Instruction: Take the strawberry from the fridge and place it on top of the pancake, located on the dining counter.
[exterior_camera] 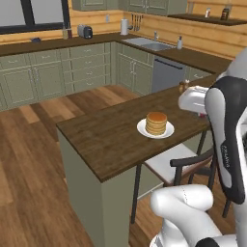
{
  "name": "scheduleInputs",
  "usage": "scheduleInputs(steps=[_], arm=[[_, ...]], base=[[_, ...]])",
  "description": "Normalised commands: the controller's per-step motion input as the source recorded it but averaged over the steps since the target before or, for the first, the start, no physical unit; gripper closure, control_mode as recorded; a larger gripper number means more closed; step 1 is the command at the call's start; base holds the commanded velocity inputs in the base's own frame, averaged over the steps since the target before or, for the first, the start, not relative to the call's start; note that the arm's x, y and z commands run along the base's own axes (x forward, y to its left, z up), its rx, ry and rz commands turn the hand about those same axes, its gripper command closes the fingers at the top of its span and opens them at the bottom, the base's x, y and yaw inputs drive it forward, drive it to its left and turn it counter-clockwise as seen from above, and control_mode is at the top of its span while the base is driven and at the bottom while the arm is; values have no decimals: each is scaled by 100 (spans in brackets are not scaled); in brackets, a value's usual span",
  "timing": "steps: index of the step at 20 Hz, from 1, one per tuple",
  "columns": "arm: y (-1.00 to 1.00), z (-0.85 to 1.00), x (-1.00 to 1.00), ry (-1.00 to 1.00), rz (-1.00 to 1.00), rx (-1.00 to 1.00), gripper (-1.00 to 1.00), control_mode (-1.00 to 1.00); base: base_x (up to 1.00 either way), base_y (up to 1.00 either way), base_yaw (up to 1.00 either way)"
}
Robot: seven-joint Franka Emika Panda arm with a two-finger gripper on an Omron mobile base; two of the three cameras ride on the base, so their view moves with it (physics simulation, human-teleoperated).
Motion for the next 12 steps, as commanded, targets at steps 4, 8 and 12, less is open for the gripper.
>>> scheduleInputs(steps=[4,8,12], arm=[[-21,-37,100,20,0,2,100,-100],[-38,-51,92,5,0,5,100,-100],[-26,-57,48,-10,0,1,100,-100]], base=[[0,0,0],[0,0,0],[0,0,0]])
